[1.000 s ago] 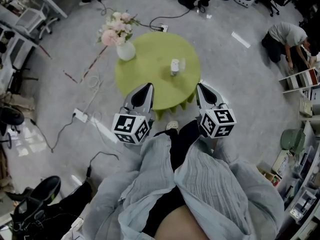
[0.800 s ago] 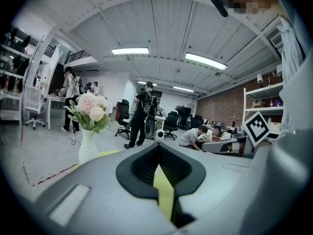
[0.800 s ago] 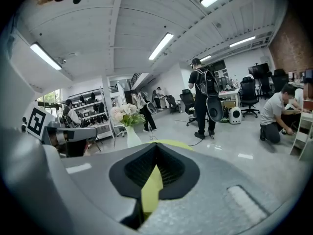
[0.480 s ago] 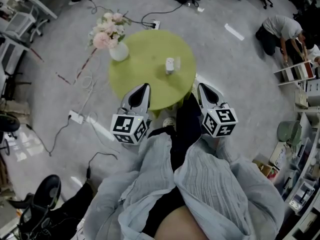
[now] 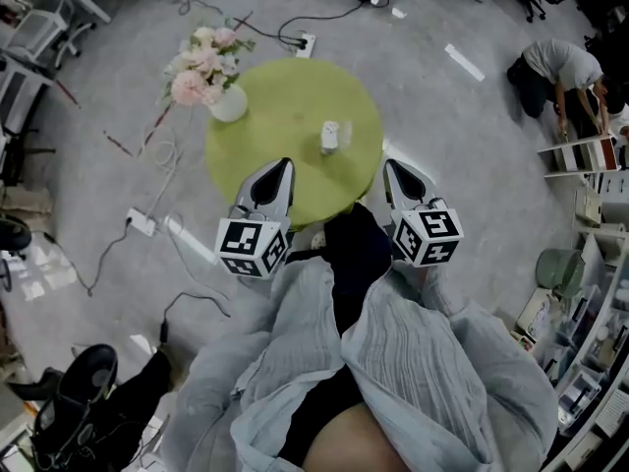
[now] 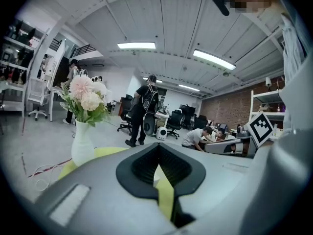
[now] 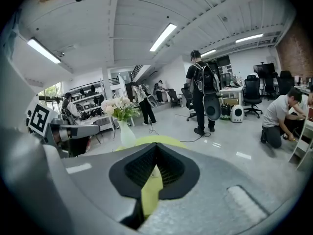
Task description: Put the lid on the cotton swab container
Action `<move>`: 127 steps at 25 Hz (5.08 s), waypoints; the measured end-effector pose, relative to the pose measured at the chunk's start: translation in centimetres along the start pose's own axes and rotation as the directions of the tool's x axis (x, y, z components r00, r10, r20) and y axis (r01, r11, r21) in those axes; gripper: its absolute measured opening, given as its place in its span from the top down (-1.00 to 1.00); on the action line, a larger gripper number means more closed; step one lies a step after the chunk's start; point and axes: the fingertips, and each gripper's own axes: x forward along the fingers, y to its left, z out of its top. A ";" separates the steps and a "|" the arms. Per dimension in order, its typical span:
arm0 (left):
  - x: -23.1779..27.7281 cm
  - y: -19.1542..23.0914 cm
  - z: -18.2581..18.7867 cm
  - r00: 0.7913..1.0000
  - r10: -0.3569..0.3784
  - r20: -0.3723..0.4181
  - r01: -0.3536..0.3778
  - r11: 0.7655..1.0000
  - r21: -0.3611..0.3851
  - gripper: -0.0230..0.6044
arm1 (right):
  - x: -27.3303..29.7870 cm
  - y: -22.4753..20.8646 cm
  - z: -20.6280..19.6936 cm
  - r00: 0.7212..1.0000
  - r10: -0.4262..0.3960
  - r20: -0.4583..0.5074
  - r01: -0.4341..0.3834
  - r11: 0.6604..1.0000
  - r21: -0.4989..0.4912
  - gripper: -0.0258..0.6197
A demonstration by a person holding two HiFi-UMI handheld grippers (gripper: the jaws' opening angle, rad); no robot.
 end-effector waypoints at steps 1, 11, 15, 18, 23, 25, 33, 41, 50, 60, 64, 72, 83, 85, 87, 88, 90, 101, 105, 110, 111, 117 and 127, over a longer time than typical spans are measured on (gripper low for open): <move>0.5 0.2 0.1 1.000 0.008 -0.003 -0.008 1.000 -0.003 0.87 | 0.5 -0.3 0.2 1.000 0.006 -0.006 -0.006 1.000 0.000 0.92; 5.7 1.8 1.7 0.996 0.086 -0.010 -0.086 0.996 -0.025 0.87 | 6.0 -4.4 3.8 0.996 0.075 -0.042 -0.076 0.996 -0.037 0.92; 7.1 2.5 1.7 0.990 0.136 -0.025 -0.137 0.990 -0.038 0.87 | 8.2 -5.7 4.6 0.991 0.114 -0.067 -0.117 0.992 -0.040 0.92; 8.2 2.9 1.2 0.986 0.163 -0.043 -0.165 0.985 -0.041 0.87 | 9.6 -6.6 4.7 0.987 0.134 -0.091 -0.138 0.990 -0.039 0.92; 9.4 3.1 -0.3 0.977 0.191 -0.094 -0.196 0.979 -0.050 0.87 | 11.6 -7.3 3.5 0.971 0.176 -0.161 -0.184 0.982 -0.040 0.92; 9.8 3.3 -0.8 0.974 0.199 -0.111 -0.206 0.977 -0.053 0.87 | 12.3 -7.3 2.8 0.963 0.191 -0.190 -0.203 0.978 -0.044 0.92; 10.5 4.4 -2.1 0.961 0.245 -0.128 -0.258 0.961 -0.099 0.87 | 14.1 -7.0 -0.8 0.920 0.236 -0.312 -0.272 0.959 -0.077 0.92; 10.3 4.9 -4.1 0.953 0.258 -0.160 -0.279 0.951 -0.131 0.87 | 15.0 -5.6 -3.4 0.883 0.272 -0.383 -0.326 0.942 -0.083 0.92; 9.1 4.7 -5.4 0.948 0.263 -0.177 -0.290 0.946 -0.146 0.87 | 14.8 -4.4 -6.3 0.846 0.288 -0.449 -0.359 0.930 -0.081 0.92; 7.1 4.8 -6.2 0.942 0.281 -0.184 -0.311 0.936 -0.165 0.87 | 14.7 -3.0 -6.5 0.837 0.295 -0.462 -0.383 0.917 -0.110 0.92; 6.3 4.9 -6.1 0.940 0.294 -0.174 -0.322 0.932 -0.166 0.87 | 14.5 -2.2 -6.3 0.835 0.303 -0.460 -0.398 0.909 -0.123 0.92; 4.2 5.2 -6.4 0.926 0.337 -0.167 -0.365 0.915 -0.175 0.87 | 14.8 -0.5 -6.4 0.823 0.323 -0.468 -0.440 0.883 -0.163 0.92; 1.6 5.7 -7.1 0.896 0.412 -0.163 -0.439 0.875 -0.204 0.87 | 15.9 0.9 -6.5 0.797 0.346 -0.495 -0.492 0.847 -0.200 0.92; 1.3 5.7 -7.2 0.892 0.422 -0.162 -0.449 0.869 -0.210 0.87 | 16.0 1.1 -6.6 0.792 0.349 -0.501 -0.500 0.841 -0.205 0.92; 1.1 5.7 -7.3 0.888 0.429 -0.163 -0.457 0.864 -0.214 0.87 | 16.2 1.3 -6.6 0.788 0.351 -0.505 -0.507 0.836 -0.209 0.92; 1.0 5.8 -7.4 0.887 0.432 -0.163 -0.460 0.861 -0.216 0.87 | 16.3 1.3 -6.7 0.786 0.352 -0.507 -0.510 0.833 -0.212 0.92; 0.8 5.8 -7.5 0.884 0.438 -0.163 -0.465 0.858 -0.218 0.87 | 16.4 1.5 -6.8 0.782 0.352 -0.514 -0.517 0.827 -0.221 0.92; -0.3 5.8 -7.5 0.869 0.468 -0.161 -0.494 0.840 -0.223 0.87 | 17.0 2.0 -7.3 0.762 0.351 -0.544 -0.541 0.807 -0.236 0.92; -0.7 5.8 -7.9 0.865 0.474 -0.166 -0.501 0.835 -0.228 0.87 | 17.3 2.2 -7.5 0.758 0.341 -0.556 -0.540 0.806 -0.243 0.92; -0.8 5.9 -8.2 0.868 0.467 -0.167 -0.495 0.837 -0.231 0.87 | 17.5 2.1 -7.7 0.751 0.337 -0.568 -0.537 0.812 -0.228 0.92; -0.7 5.9 -8.1 0.870 0.465 -0.166 -0.493 0.839 -0.230 0.87 | 17.5 2.1 -7.7 0.749 0.337 -0.571 -0.536 0.814 -0.223 0.92; -0.5 6.0 -7.9 0.876 0.455 -0.162 -0.482 0.846 -0.226 0.87 | 17.5 2.3 -7.7 0.746 0.319 -0.585 -0.535 0.809 -0.242 0.92; -0.6 6.2 -7.9 0.879 0.449 -0.161 -0.476 0.850 -0.225 0.87 | 17.7 2.3 -7.8 0.729 0.279 -0.625 -0.522 0.817 -0.244 0.92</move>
